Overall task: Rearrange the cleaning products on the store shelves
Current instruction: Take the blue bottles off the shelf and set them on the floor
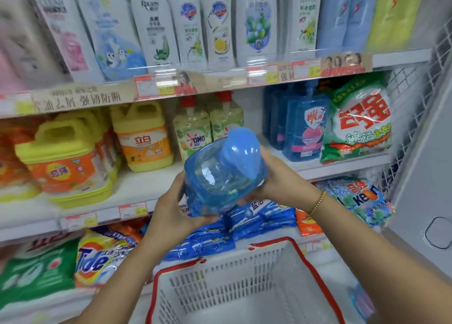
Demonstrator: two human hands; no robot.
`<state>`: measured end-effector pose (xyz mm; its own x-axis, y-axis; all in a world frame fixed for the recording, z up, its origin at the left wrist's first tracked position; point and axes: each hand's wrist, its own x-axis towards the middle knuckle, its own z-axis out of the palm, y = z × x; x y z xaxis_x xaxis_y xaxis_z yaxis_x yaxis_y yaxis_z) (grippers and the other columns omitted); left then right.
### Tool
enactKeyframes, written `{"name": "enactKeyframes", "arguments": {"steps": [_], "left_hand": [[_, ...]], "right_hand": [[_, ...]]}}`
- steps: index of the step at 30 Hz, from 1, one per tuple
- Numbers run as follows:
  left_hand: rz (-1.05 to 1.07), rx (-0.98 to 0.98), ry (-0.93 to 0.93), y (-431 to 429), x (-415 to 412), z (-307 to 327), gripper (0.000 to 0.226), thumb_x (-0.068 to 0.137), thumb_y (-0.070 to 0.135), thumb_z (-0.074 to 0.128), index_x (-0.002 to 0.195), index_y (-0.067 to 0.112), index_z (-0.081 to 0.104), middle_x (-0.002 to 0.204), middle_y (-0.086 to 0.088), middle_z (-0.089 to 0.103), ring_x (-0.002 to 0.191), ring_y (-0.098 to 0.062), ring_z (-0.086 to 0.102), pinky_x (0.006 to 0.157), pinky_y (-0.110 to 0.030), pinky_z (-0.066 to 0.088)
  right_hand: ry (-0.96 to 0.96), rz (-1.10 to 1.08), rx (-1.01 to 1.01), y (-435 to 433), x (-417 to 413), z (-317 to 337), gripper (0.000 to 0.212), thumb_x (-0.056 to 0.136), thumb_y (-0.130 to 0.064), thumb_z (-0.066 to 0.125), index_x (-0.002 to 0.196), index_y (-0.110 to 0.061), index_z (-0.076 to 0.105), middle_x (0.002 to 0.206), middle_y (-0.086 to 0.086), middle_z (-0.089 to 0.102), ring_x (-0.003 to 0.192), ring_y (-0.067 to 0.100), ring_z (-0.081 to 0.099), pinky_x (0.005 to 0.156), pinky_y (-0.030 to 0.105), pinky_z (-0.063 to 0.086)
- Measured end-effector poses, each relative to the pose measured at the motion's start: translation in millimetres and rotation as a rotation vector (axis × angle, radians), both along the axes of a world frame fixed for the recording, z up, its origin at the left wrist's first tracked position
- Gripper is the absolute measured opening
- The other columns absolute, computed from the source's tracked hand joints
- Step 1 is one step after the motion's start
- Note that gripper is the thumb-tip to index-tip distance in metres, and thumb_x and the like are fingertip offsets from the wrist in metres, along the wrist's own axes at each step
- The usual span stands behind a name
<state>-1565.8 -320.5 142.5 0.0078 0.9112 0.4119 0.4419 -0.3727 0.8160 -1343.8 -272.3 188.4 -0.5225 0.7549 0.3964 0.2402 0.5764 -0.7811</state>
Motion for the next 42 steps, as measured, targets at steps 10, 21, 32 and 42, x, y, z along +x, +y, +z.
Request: {"name": "enactKeyframes", "arguments": {"steps": [10,21,32,42], "left_hand": [[-0.127,-0.099,-0.521,0,11,-1,0.087,0.043,0.019,0.086,0.124,0.011,0.054,0.111,-0.004,0.071,0.102,-0.021,0.068,0.072,-0.026,0.056],[-0.087,-0.019,-0.851,4,11,9,0.082,0.05,0.031,0.084,0.126,0.02,0.055,0.105,0.0,0.073,0.088,-0.018,0.071,0.06,-0.023,0.054],[-0.406,0.037,-0.837,1,-10,24,0.093,0.073,0.033,0.078,0.15,0.032,0.025,0.142,-0.009,0.051,0.131,-0.03,0.048,0.1,-0.044,0.047],[-0.355,-0.062,-1.05,16,-16,16,0.088,0.047,0.036,0.094,0.125,0.015,0.056,0.12,-0.002,0.066,0.113,-0.02,0.062,0.084,-0.033,0.054]], "right_hand": [[0.208,-0.121,0.086,-14,-22,-7,0.068,0.079,-0.034,0.073,0.14,-0.03,0.043,0.135,-0.015,0.053,0.122,-0.002,0.051,0.101,0.02,0.042],[-0.043,-0.321,0.373,-20,-49,-53,0.118,0.058,-0.048,0.083,0.149,-0.031,0.011,0.147,-0.005,0.016,0.135,-0.003,0.021,0.104,0.001,0.023],[0.424,0.042,-0.129,-6,-50,-23,0.083,0.06,-0.027,0.08,0.134,-0.031,0.043,0.135,0.0,0.048,0.122,0.019,0.054,0.094,0.041,0.052],[0.498,0.303,-0.53,-2,-34,-25,0.093,0.058,-0.041,0.083,0.139,-0.02,0.042,0.14,0.014,0.048,0.124,0.032,0.052,0.095,0.048,0.048]]}}
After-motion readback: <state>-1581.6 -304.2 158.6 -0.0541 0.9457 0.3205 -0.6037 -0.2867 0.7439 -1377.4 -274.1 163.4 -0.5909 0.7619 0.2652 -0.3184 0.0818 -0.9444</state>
